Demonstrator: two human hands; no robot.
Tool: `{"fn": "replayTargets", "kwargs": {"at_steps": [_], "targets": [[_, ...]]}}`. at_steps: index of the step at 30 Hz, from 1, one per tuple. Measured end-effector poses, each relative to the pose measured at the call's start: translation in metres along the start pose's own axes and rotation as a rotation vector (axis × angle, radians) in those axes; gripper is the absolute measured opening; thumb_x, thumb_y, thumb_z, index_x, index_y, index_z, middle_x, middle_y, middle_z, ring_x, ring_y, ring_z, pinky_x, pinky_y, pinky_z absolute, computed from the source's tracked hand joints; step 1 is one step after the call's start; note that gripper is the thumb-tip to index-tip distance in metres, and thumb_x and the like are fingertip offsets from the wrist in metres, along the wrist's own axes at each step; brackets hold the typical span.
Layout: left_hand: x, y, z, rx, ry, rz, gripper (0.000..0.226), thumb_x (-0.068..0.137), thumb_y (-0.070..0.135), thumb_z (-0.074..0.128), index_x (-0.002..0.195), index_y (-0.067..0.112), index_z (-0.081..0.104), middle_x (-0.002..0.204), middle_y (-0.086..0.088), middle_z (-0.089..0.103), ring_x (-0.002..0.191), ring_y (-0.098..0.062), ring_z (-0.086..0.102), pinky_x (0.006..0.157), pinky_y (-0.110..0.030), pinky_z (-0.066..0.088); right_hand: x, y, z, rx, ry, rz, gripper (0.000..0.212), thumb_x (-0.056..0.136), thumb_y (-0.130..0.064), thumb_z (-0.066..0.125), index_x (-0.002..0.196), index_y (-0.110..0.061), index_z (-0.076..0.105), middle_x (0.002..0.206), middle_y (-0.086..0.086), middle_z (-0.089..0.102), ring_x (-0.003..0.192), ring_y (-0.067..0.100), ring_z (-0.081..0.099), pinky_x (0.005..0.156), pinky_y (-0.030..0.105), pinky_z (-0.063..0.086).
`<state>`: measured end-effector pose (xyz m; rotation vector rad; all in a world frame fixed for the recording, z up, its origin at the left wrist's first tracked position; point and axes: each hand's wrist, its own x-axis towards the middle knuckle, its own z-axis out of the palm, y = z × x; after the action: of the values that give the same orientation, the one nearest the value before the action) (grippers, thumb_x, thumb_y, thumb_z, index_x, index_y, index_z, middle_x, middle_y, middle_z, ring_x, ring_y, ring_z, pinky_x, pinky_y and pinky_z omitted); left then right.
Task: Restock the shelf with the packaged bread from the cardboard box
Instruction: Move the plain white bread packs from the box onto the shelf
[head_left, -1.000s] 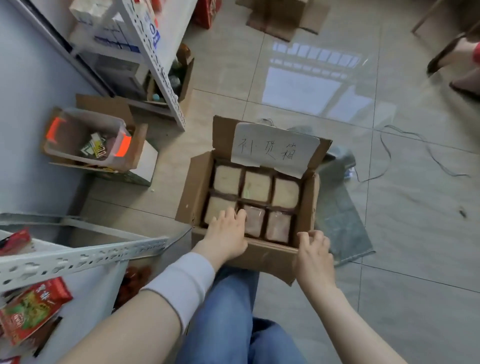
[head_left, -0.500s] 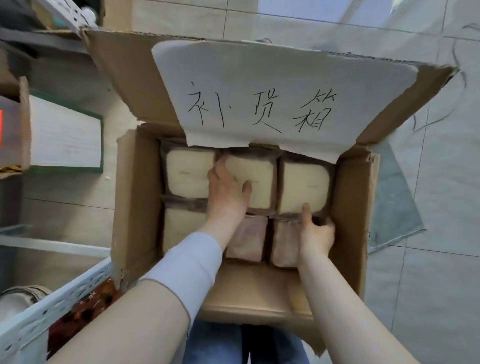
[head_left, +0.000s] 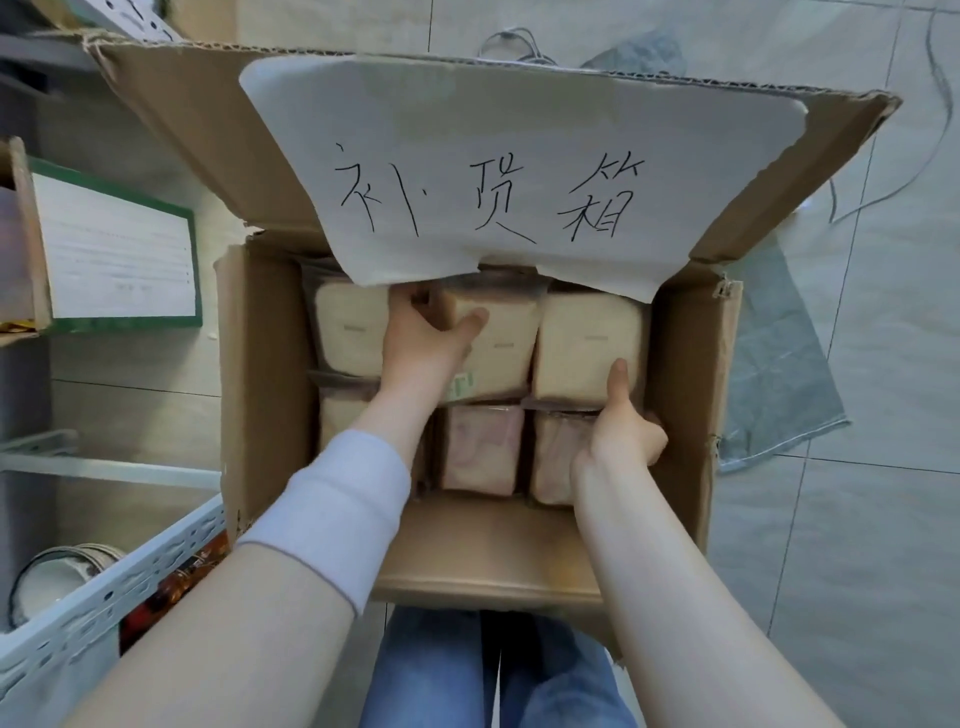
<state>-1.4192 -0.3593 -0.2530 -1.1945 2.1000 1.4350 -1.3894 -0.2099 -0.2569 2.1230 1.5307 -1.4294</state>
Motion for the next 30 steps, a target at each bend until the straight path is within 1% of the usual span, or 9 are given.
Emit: {"fn": "replayTargets", "kwargs": {"at_steps": [2,5,8,13,17,20,23,27,30], "targets": [[0.0,-0.006,-0.005,0.004,-0.054,0.009,0.037,0.078,0.022,0.072,0.105,0.017,0.046,0.082,0.012,0.05,0.064,0.004,0.051,0.048,-0.007,0.042,-0.002,0.004,-0.001,0.029,-0.077,-0.047,0.066,0.073,-0.033,0.076,0.129,-0.012,0.049,0.122,0.007,0.06,0.109,0.022,0.06,0.09,0.027,0.047],[0.001,-0.016,-0.015,0.03,-0.102,0.021,0.031,0.08,0.031,0.069,0.101,0.023,0.046,0.086,0.018,0.051,0.077,0.006,0.049,0.067,-0.016,0.041,0.0,0.007,-0.008,-0.041,-0.22,-0.108,0.047,0.073,-0.029,0.077,0.114,-0.014,0.059,0.111,0.006,0.064,0.1,0.021,0.063,0.091,0.03,0.05],[-0.005,-0.02,-0.021,0.022,-0.122,0.026,0.031,0.081,0.033,0.067,0.101,0.021,0.047,0.094,0.013,0.054,0.091,-0.007,0.054,0.082,-0.025,0.043,0.006,0.007,-0.022,-0.201,-0.262,-0.216,0.048,0.07,-0.034,0.078,0.109,-0.014,0.057,0.11,0.006,0.062,0.102,0.023,0.062,0.095,0.04,0.05],[-0.039,-0.026,-0.035,0.008,-0.058,0.022,0.037,0.082,0.035,0.066,0.11,0.018,0.049,0.102,0.009,0.054,0.1,-0.013,0.05,0.083,-0.025,0.038,-0.007,0.015,-0.064,-0.332,-0.259,-0.337,0.041,0.069,-0.035,0.078,0.102,-0.018,0.06,0.104,0.005,0.065,0.096,0.021,0.063,0.093,0.041,0.052],[-0.092,-0.03,-0.068,-0.076,-0.008,-0.048,0.052,0.081,0.037,0.067,0.122,0.01,0.051,0.125,-0.004,0.058,0.113,-0.017,0.054,0.098,-0.035,0.044,-0.027,0.025,-0.118,-0.423,-0.275,-0.332,0.034,0.071,-0.033,0.077,0.096,-0.012,0.065,0.099,0.007,0.068,0.098,0.028,0.065,0.093,0.044,0.051],[-0.146,-0.03,-0.109,-0.136,0.057,-0.033,0.049,0.08,0.039,0.068,0.119,0.012,0.055,0.121,-0.004,0.061,0.111,-0.019,0.058,0.095,-0.04,0.048,-0.053,0.029,-0.163,-0.436,-0.347,-0.352,0.03,0.073,-0.031,0.077,0.091,-0.01,0.065,0.099,0.007,0.066,0.099,0.028,0.065,0.094,0.042,0.051],[-0.213,-0.028,-0.166,-0.228,0.156,0.03,0.038,0.079,0.04,0.067,0.109,0.018,0.058,0.113,0.0,0.065,0.103,-0.017,0.062,0.087,-0.038,0.053,-0.093,0.028,-0.205,-0.426,-0.545,-0.356,0.037,0.077,-0.026,0.073,0.107,-0.006,0.063,0.109,0.009,0.065,0.093,0.022,0.067,0.084,0.031,0.054],[-0.326,-0.034,-0.248,-0.457,0.342,0.192,0.022,0.08,0.035,0.068,0.098,0.024,0.061,0.099,0.008,0.068,0.096,-0.011,0.065,0.079,-0.029,0.054,-0.167,0.028,-0.263,-0.532,-0.822,-0.515,0.023,0.082,-0.024,0.068,0.096,-0.006,0.065,0.09,0.002,0.069,0.069,0.007,0.07,0.067,0.019,0.058],[-0.416,-0.044,-0.31,-0.548,0.476,0.289,0.025,0.077,0.039,0.068,0.097,0.026,0.062,0.098,0.01,0.069,0.092,-0.004,0.066,0.077,-0.023,0.052,-0.232,0.037,-0.306,-0.596,-1.005,-0.623,0.013,0.084,-0.022,0.065,0.087,-0.009,0.066,0.08,0.002,0.072,0.065,0.009,0.07,0.054,0.018,0.056]]}}
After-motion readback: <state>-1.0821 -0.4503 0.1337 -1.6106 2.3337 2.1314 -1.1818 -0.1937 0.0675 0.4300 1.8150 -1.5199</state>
